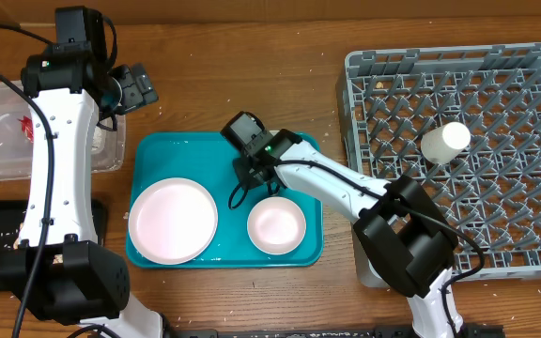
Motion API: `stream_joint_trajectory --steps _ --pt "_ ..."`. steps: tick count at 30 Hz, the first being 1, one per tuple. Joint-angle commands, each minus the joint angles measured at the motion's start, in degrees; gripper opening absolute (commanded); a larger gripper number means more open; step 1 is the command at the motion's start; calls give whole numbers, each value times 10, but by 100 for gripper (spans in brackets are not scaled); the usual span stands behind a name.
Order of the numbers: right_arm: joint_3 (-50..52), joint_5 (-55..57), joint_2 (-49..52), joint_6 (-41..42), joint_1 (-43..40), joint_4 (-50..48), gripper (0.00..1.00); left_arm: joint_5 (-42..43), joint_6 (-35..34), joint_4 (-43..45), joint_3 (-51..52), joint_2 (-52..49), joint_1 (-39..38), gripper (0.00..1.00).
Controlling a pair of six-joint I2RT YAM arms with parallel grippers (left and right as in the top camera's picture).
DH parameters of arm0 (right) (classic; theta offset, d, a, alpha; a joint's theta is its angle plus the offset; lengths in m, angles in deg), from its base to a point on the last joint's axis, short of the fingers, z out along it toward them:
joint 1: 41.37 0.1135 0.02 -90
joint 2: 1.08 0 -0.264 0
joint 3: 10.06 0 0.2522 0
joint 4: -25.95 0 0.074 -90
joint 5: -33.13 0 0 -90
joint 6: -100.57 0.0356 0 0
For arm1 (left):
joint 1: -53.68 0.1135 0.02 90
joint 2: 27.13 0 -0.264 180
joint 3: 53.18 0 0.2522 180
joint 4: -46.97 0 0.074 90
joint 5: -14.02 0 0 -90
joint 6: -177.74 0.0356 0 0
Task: Sort waste into correct bins and load items into the dishwasher
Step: 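Move the right gripper back left to the white bowl and grip its rim, then carry the white bowl right and set it upside down in the rack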
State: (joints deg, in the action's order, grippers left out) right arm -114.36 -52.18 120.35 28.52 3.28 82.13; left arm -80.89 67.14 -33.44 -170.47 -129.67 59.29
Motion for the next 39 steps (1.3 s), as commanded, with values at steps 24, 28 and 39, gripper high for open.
stream_joint_trajectory --steps 24,28,39 --pt "-168 -96 -254 31 -253 257 4 5 11 0 -5 3 -4 100" --pt "-168 -113 -287 26 -367 316 4 5 11 0 -5 3 -4 100" --pt "-109 -454 -290 -156 -679 306 4 5 11 0 -5 3 -4 100"
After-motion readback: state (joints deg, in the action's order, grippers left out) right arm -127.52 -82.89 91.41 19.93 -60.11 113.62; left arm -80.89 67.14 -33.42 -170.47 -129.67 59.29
